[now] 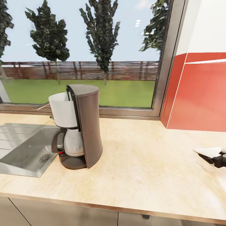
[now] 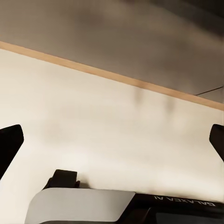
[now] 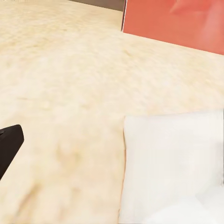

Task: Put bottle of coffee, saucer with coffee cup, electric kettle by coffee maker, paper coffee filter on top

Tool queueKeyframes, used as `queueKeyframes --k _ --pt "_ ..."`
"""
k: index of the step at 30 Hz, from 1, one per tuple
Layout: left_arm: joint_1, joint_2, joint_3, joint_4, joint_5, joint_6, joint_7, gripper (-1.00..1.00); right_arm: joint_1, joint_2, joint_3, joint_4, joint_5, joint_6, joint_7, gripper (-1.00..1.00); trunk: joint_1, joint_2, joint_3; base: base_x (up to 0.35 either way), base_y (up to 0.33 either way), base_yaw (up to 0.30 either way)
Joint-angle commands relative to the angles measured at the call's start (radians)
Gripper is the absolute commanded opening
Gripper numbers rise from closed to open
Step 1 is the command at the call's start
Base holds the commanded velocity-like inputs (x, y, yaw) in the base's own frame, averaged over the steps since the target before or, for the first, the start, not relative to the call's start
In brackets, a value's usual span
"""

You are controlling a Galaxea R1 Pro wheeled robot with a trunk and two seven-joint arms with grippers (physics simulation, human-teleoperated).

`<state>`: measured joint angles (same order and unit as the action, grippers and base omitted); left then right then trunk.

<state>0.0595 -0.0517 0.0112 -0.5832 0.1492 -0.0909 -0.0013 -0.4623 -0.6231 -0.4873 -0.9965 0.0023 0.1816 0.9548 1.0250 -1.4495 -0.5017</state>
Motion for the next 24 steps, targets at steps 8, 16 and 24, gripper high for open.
queueKeyframes --k 8,16,24 --pt "0.000 0.000 0.001 -0.001 0.007 -0.001 0.000 1.00 -0.001 0.000 -0.002 -0.001 0.000 0.009 0.007 -1.00 0.000 -0.001 -0.001 0.000 0.000 0.000" --pt "0.000 0.000 0.001 -0.001 0.007 -0.001 0.000 1.00 -0.001 0.000 -0.002 -0.001 -0.001 0.009 0.007 -1.00 0.000 -0.001 -0.001 0.000 0.000 0.000" --pt "0.000 0.000 0.001 -0.003 0.007 -0.001 0.000 1.00 -0.001 0.000 -0.003 -0.002 -0.001 0.009 0.007 -1.00 0.000 -0.001 -0.001 0.000 0.000 0.000"
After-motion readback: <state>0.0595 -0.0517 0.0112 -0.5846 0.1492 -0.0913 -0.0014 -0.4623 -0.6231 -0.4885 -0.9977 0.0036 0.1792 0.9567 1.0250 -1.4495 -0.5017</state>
